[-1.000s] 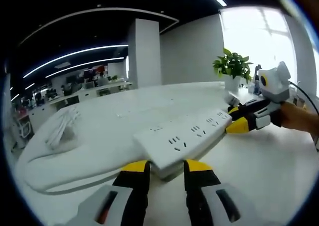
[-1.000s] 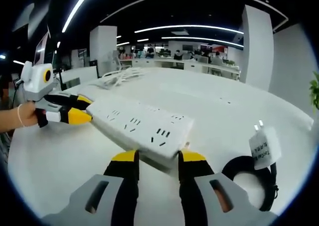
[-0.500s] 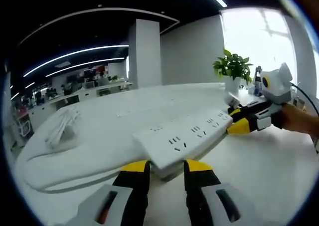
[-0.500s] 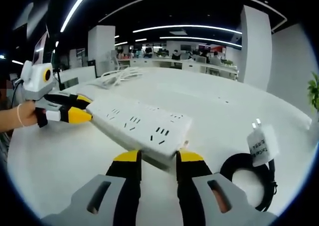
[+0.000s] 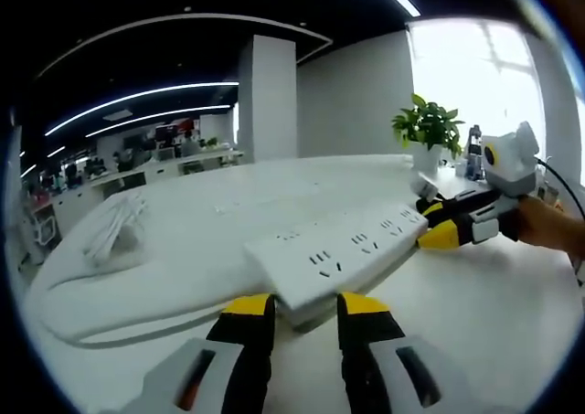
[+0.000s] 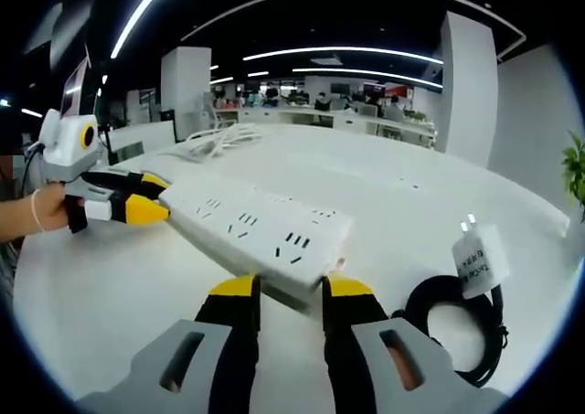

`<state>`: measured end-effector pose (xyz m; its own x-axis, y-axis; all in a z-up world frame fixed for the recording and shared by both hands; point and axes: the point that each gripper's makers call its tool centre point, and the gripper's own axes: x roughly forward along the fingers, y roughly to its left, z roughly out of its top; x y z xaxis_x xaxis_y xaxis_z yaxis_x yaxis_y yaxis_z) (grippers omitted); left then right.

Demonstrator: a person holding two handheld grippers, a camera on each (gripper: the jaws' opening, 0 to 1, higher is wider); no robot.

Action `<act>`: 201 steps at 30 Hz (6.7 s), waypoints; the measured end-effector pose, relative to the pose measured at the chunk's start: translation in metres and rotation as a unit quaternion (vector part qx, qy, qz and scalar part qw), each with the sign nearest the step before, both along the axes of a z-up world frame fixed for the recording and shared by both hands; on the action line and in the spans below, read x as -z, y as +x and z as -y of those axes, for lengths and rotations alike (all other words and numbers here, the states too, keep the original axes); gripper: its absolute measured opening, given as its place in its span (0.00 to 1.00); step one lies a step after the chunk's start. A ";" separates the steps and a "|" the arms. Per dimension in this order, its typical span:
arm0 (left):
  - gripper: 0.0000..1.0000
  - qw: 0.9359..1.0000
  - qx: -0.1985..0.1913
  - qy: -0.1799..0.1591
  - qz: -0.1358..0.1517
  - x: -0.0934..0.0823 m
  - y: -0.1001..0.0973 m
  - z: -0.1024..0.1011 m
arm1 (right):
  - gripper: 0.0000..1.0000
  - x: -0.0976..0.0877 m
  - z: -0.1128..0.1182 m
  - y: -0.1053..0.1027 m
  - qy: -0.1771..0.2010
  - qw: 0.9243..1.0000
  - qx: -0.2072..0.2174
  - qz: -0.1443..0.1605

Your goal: Straighten the power strip on the desk, plug the charger into it

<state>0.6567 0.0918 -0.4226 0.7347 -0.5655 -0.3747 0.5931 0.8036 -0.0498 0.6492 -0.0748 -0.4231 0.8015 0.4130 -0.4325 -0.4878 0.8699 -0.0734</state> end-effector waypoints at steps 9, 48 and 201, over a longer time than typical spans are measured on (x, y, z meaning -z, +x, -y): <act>0.27 1.000 0.001 0.002 0.002 0.000 -0.001 -0.001 | 0.26 0.000 0.000 0.001 0.003 1.000 0.000 0.003; 0.46 0.996 0.014 -0.024 0.080 -0.036 -0.021 -0.005 | 0.40 -0.031 0.007 -0.012 0.060 0.993 -0.023 0.095; 0.80 0.982 -0.018 -0.145 0.121 -0.067 -0.161 -0.037 | 0.52 -0.022 0.105 -0.029 -0.014 0.999 -0.043 -0.001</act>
<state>0.4959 0.1283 -0.3559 0.8040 -0.5944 -0.0138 0.5869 0.7971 -0.1418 0.6202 -0.1796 -0.4015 0.7626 0.4679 -0.4467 -0.5605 0.8227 -0.0951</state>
